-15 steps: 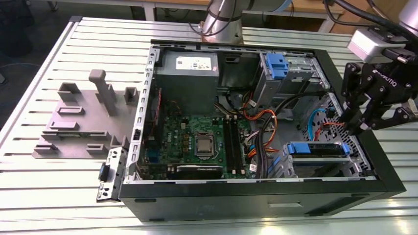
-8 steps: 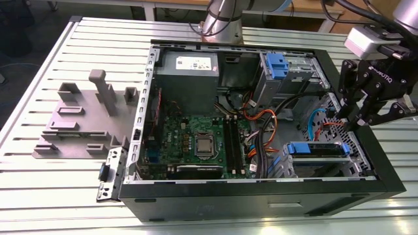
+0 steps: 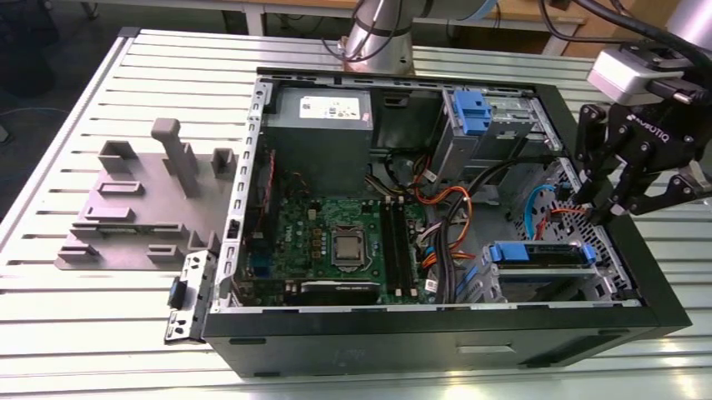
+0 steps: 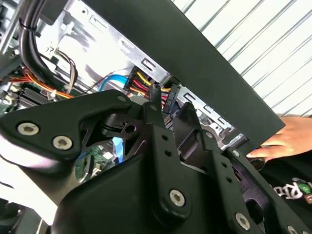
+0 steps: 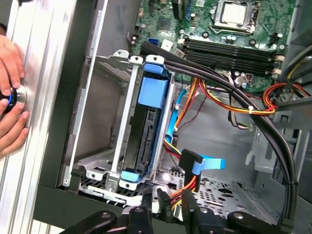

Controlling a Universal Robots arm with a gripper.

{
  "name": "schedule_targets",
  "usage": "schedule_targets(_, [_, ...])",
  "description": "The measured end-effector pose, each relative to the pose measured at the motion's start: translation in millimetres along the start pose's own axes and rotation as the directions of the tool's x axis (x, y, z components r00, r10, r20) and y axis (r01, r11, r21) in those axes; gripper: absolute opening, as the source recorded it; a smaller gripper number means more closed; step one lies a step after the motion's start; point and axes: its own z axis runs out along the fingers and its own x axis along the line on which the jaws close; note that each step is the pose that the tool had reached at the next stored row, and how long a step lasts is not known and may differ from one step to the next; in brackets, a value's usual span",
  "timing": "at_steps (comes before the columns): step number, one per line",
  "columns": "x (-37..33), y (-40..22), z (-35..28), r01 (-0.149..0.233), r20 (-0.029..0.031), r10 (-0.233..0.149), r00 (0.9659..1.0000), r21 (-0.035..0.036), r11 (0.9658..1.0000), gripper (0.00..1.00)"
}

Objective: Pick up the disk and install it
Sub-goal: 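Insert the first disk wire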

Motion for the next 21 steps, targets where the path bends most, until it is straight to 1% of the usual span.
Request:
schedule_targets(2, [-0.3, 0.0, 0.1, 0.014, -0.0033, -0.013, 0.9999, 0.0013, 0.9999, 0.37])
schedule_targets(4, [-0.6, -0.1, 0.3, 0.022, -0.0037, -0.022, 0.9998, 0.0024, 0.9998, 0.37])
schedule_targets(11, [-0.6, -0.1, 0.3, 0.023, -0.0050, -0.023, 0.9997, 0.0023, 0.9997, 0.37])
schedule_targets(13, [-0.6, -0.1, 0.4, 0.023, -0.0057, -0.023, 0.9997, 0.0021, 0.9997, 0.36])
schedule_targets(14, [-0.6, -0.1, 0.4, 0.023, -0.0062, -0.023, 0.9997, 0.0020, 0.9997, 0.29])
schedule_targets(15, [-0.6, -0.1, 0.3, 0.023, -0.0067, -0.023, 0.9997, 0.0019, 0.9997, 0.29])
schedule_targets(16, [-0.6, -0.1, 0.3, 0.023, -0.0071, -0.023, 0.9997, 0.0018, 0.9997, 0.22])
schedule_targets(21, [-0.6, -0.1, 0.4, 0.023, -0.0108, -0.023, 0.9997, 0.0010, 0.9997, 0.22])
